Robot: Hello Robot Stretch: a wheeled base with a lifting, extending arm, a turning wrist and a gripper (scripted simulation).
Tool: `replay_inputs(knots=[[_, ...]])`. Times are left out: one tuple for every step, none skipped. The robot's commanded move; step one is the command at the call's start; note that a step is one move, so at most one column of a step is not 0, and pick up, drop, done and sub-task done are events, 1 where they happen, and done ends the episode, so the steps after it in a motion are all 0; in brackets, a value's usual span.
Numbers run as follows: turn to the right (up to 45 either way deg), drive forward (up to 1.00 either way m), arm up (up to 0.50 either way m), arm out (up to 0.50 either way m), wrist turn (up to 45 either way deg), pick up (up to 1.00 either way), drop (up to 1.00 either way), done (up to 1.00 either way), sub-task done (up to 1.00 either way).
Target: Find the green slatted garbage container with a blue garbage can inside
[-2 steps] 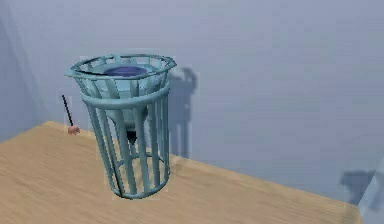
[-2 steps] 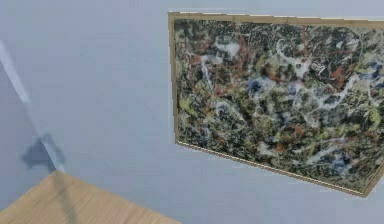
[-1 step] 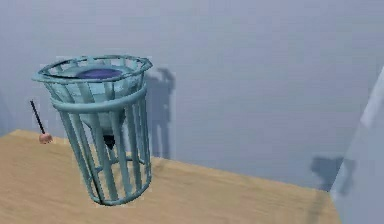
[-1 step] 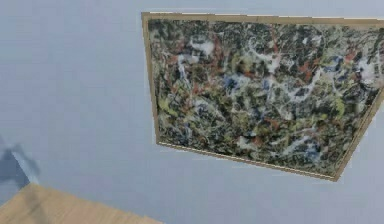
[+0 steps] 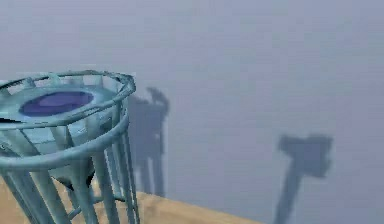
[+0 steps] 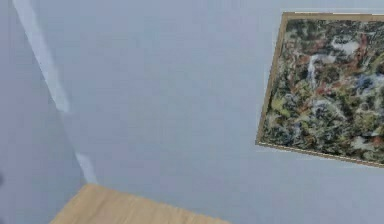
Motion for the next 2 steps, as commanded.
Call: replay_inputs(knots=[[-33.0,0.0,0.0,0.0,0.0,0.0,0.0,0.0,0.0],[0.0,0.0,0.0,0.0,0.0,0.0,0.0,1.0,0.0]])
